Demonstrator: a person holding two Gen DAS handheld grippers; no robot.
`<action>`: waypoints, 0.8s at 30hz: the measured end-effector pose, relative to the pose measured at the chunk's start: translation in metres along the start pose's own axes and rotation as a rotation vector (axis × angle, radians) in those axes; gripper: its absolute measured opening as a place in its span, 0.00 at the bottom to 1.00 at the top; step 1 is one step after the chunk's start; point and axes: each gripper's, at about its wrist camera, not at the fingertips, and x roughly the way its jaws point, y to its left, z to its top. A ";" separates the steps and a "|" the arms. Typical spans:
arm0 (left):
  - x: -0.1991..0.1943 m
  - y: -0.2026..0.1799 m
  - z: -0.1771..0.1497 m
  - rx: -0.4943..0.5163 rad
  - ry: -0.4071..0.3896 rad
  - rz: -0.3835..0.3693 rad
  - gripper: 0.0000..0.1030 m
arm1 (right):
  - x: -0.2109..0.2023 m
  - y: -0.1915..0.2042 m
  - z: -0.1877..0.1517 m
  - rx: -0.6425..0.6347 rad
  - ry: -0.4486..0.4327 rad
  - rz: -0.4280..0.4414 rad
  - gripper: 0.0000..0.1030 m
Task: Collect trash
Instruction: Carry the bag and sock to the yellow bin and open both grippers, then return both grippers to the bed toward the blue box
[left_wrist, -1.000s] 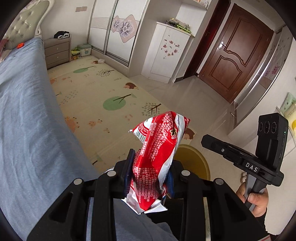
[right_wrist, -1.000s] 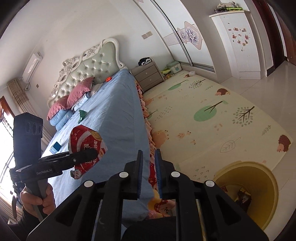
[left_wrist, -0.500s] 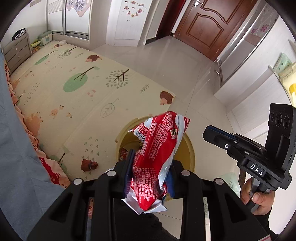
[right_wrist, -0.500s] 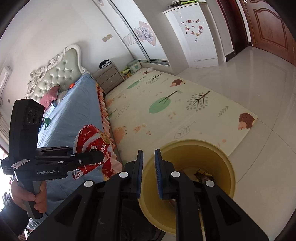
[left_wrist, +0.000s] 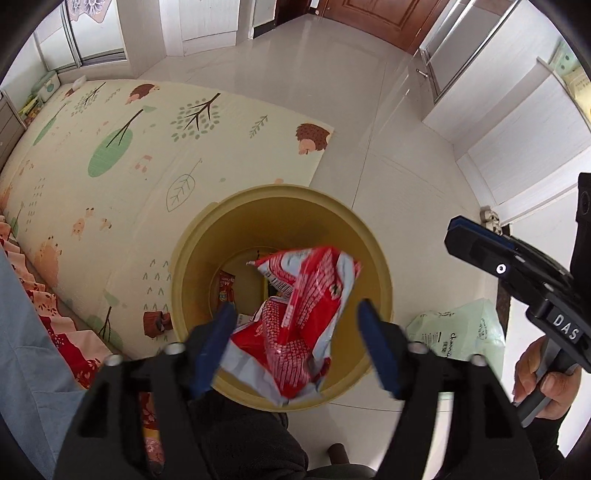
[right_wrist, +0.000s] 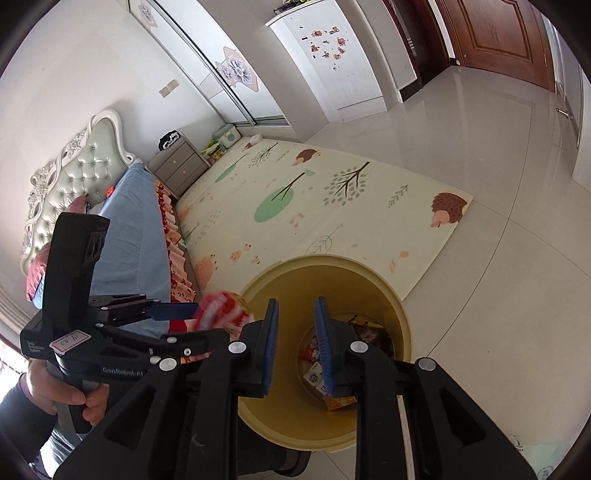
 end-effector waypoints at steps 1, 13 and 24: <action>0.002 -0.001 -0.001 0.010 0.000 0.017 0.80 | 0.000 -0.003 -0.001 0.004 0.000 -0.002 0.20; -0.036 0.008 -0.005 -0.046 -0.070 0.000 0.80 | -0.005 0.009 0.003 -0.009 -0.013 0.002 0.23; -0.132 0.051 -0.041 -0.122 -0.253 0.037 0.80 | -0.014 0.103 0.024 -0.161 -0.056 0.087 0.50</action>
